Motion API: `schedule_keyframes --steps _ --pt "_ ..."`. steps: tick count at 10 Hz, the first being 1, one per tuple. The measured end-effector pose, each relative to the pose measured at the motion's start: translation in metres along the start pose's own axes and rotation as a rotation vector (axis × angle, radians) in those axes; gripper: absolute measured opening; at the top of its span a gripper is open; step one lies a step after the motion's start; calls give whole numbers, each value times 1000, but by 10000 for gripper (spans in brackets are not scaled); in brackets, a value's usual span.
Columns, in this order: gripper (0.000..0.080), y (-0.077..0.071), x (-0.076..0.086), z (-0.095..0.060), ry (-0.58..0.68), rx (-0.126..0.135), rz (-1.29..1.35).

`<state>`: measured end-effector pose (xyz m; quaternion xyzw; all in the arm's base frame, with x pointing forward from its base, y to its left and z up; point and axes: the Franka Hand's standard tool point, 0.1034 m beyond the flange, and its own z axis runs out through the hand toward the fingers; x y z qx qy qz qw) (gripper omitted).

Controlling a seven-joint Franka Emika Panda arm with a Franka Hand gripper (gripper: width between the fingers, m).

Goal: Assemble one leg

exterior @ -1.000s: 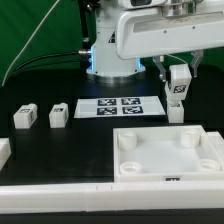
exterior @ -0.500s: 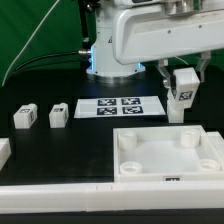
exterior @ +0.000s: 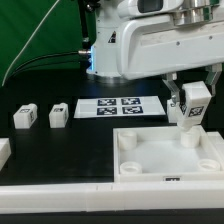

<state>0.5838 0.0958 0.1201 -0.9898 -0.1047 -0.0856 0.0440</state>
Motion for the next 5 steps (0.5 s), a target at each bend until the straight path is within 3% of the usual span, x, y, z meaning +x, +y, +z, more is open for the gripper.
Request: schedule_keyframes --steps 1,3,4,5 --pt "294 6 7 -1 137 -26 -7" --pt "294 14 2 -1 310 -74 -22" --pt "294 17 -1 2 350 -86 -20" --pt "294 16 -3 2 318 -79 -20"
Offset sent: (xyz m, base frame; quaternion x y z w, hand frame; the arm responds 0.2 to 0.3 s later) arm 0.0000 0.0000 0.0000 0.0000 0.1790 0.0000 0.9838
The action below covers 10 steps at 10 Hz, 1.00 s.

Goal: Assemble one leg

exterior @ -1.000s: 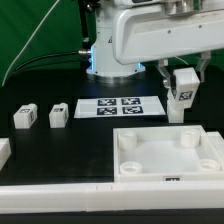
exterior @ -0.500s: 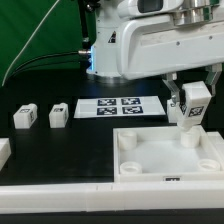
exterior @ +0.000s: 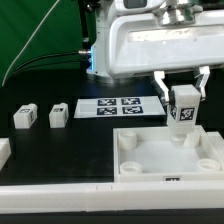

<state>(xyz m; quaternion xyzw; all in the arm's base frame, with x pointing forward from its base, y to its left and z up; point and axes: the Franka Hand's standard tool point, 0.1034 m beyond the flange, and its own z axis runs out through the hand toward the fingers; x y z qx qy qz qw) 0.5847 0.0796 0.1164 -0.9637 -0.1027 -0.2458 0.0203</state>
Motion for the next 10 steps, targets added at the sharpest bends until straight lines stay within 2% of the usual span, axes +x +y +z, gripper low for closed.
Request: schedule_keyframes --steps 1,6,10 --pt "294 -2 6 -1 11 1 -2" --pt "294 -18 22 22 22 22 -14" --pt "294 -31 18 31 11 34 -28"
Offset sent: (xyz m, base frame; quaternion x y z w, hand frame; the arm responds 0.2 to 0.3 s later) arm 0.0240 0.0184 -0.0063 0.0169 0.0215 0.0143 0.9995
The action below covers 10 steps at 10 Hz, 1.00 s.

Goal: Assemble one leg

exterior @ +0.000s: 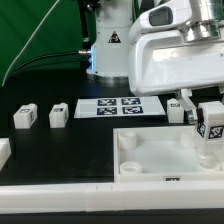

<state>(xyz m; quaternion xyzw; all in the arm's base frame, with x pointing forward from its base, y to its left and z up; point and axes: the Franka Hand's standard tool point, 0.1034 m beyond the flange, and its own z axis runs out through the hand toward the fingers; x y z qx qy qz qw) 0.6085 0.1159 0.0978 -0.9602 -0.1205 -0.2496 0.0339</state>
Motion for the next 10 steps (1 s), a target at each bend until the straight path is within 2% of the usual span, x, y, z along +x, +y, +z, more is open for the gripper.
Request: schedule_keyframes --steps 4,6,10 --pt "294 -3 0 4 16 0 -5" --pt "294 -5 -5 9 14 1 -6" --pt "294 -3 -7 13 56 -11 -5"
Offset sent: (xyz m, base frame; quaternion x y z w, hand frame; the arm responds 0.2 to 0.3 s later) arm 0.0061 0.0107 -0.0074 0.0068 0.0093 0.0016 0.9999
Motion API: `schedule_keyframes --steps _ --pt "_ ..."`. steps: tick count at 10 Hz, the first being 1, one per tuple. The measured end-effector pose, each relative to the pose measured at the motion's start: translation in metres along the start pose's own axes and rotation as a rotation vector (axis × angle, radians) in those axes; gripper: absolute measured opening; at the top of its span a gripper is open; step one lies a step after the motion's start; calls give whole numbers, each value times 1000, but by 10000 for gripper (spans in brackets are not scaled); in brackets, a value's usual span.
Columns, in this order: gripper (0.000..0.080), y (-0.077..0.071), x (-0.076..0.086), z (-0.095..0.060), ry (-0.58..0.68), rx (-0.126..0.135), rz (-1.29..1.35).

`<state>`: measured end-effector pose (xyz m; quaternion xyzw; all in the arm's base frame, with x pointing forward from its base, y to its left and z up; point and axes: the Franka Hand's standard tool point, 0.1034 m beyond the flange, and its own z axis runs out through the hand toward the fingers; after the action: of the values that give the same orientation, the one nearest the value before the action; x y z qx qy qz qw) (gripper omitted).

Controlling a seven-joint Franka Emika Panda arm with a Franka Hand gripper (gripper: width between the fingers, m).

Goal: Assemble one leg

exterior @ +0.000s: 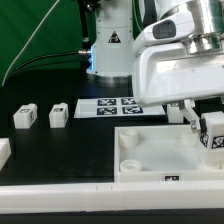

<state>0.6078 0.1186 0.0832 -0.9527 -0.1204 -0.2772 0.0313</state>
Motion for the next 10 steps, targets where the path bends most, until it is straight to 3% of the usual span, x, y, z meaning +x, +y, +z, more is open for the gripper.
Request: schedule_keyframes --steps 5,7,8,10 --pt "294 3 -9 -3 22 -11 0" --pt "543 5 -5 -8 18 -12 1" --pt "616 6 -4 -8 19 -12 1" --pt "643 6 -2 -10 22 -12 1"
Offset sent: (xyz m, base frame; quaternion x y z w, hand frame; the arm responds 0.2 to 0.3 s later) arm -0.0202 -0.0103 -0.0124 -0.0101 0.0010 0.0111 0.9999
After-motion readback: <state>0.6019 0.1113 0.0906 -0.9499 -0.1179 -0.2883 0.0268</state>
